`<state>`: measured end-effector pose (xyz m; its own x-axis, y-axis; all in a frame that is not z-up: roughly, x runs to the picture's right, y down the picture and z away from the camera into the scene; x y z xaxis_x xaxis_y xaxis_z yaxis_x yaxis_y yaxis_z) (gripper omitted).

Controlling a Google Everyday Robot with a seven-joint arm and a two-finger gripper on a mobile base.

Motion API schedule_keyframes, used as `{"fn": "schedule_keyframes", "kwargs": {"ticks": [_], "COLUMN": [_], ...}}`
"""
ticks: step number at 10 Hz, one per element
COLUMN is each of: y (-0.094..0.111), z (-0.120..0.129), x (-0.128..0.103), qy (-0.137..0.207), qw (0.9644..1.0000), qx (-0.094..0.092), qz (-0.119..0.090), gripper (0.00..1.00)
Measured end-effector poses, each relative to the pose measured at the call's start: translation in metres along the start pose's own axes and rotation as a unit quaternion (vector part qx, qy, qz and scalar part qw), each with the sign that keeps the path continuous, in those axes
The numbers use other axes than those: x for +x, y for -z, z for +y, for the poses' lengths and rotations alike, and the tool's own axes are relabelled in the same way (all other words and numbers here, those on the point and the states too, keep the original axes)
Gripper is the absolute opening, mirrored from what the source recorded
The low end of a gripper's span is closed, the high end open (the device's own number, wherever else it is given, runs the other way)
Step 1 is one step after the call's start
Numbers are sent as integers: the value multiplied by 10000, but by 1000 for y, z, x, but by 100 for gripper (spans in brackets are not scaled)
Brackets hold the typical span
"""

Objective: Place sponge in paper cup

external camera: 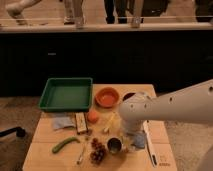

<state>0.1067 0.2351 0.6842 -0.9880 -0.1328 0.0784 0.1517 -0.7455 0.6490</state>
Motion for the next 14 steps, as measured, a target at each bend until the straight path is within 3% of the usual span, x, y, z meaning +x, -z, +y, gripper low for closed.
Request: {"fn": "schedule_keyframes", "kwargs": {"ticks": [11, 12, 14], "y": [-12, -12, -12], "z": [-3, -4, -4], "x": [-2, -3, -3], "qy": [16, 16, 16], "qw": [9998, 9998, 9998], "qx": [197, 210, 212], "qz": [66, 58, 56], "gripper": [13, 15, 32]}}
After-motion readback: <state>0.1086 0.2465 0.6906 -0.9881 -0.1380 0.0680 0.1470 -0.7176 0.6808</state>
